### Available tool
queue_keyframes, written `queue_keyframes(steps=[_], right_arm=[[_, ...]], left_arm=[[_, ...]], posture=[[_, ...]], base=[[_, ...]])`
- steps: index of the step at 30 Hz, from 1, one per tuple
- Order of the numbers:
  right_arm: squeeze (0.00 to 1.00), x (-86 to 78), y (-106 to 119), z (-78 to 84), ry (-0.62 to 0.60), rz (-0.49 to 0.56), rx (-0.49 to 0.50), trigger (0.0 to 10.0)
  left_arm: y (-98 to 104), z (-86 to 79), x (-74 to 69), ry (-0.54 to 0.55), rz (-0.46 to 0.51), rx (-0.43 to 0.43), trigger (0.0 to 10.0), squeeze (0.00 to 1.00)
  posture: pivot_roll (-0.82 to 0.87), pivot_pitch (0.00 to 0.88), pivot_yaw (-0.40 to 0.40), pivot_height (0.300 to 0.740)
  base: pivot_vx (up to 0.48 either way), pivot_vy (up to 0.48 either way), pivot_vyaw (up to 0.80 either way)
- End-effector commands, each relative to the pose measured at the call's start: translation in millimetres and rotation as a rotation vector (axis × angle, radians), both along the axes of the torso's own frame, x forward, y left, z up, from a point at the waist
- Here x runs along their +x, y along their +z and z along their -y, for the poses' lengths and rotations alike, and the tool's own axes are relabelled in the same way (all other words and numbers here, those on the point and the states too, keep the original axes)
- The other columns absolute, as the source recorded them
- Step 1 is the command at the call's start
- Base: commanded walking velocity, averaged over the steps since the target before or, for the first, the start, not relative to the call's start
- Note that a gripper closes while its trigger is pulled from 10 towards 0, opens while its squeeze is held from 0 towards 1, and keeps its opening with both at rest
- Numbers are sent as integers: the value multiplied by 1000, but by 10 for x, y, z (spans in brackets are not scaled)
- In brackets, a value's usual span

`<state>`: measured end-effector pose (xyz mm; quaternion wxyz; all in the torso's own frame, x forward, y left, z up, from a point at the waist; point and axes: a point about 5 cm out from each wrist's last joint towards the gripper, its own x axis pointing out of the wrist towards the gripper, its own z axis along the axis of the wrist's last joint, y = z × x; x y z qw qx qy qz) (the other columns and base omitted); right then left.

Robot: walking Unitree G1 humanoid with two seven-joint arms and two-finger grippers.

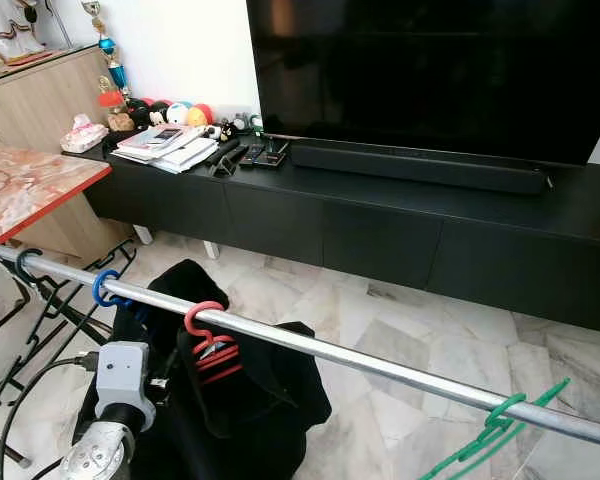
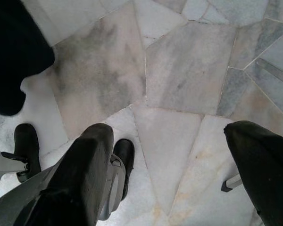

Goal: Hang hanger

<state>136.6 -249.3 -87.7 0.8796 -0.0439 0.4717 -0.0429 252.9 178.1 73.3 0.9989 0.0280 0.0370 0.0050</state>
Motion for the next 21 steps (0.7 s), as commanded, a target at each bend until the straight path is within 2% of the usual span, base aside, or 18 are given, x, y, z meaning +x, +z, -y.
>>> queue_keyframes(steps=[1,4,6,15,21], right_arm=[[0,-14,-13,-21,0,-10,5,10000],[0,-18,-15,-23,2,-12,6,10000],[0,-19,-15,-23,3,-12,6,10000],[0,-23,-18,-27,2,-12,6,10000],[0,-26,-19,-29,3,-13,6,10000]], left_arm=[[4,-31,9,9,-10,-8,10000,0],[-8,-36,2,18,-21,-27,10000,0],[-10,-33,2,15,-23,-28,10000,0],[-13,37,27,-27,-26,-24,10000,0],[-14,72,29,-50,-28,-24,10000,0]], posture=[[-1,26,67,740],[0,27,67,740],[0,27,68,740],[-3,22,69,740],[-5,18,69,740]], base=[[0,0,0],[0,0,0],[0,337,0],[0,480,0],[0,325,0]])
